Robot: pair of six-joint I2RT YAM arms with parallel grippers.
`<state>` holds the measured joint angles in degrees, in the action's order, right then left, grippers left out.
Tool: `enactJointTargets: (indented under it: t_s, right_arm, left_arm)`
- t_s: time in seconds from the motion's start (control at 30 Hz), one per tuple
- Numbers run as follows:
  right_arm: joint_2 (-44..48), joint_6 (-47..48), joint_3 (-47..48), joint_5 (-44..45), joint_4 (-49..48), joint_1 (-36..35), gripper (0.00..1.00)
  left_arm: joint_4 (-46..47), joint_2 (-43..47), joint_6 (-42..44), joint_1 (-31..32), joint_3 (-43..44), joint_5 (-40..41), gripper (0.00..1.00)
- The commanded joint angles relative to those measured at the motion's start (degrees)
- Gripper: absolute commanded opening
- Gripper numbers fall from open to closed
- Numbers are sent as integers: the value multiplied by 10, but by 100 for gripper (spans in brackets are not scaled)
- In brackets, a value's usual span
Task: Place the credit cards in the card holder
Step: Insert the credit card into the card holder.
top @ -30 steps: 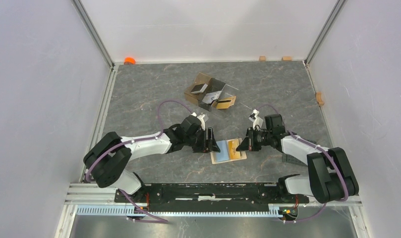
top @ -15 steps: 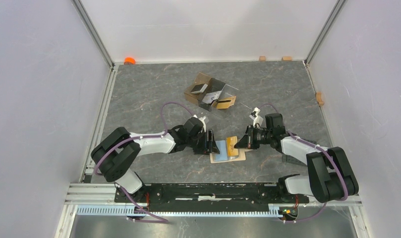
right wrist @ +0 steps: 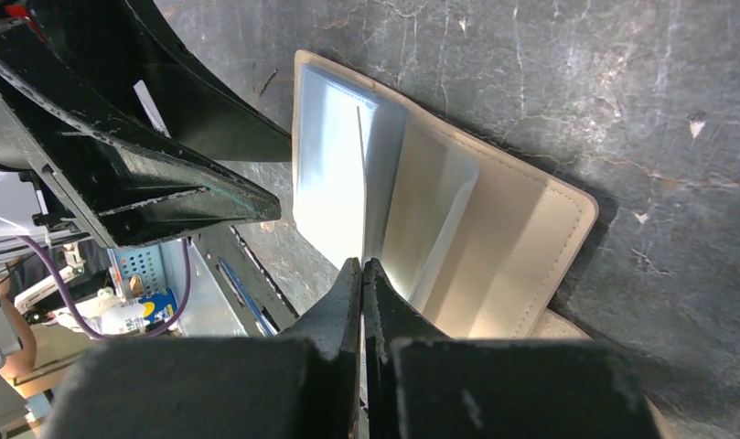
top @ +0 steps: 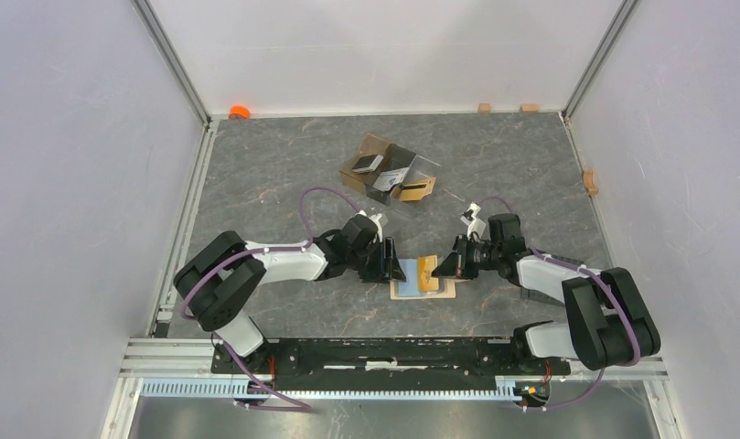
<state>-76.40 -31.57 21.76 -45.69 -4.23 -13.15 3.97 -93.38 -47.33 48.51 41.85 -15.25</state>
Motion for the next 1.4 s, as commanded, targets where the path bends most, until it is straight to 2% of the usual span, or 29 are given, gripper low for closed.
enactJointTargets:
  t_s: [0.0, 0.27, 0.73, 0.8, 0.87, 0.93, 1.37]
  right_arm:
    - [-5, -13, -13, 25, -34, -5, 0]
    - [20, -41, -52, 84, -40, -7, 0]
    - [51, -61, -89, 134, -18, -8, 0]
    - [50, -65, -93, 136, -17, -7, 0]
    - [55, -69, -100, 141, -14, -7, 0]
    - [62, -67, -103, 146, -4, -7, 0]
    - [90, -82, -129, 164, 7, -7, 0]
  left_arm:
    - [-65, -26, 26, 3, 4, 52, 58]
    - [-108, -53, 47, 14, 18, 93, 43]
    - [-120, -77, 51, 25, 27, 111, 28]
    - [-120, -76, 51, 26, 25, 111, 24]
    - [-120, -76, 50, 26, 24, 113, 14]
    - [-120, -75, 50, 26, 21, 117, 9]
    - [-120, -73, 49, 26, 16, 121, 2]
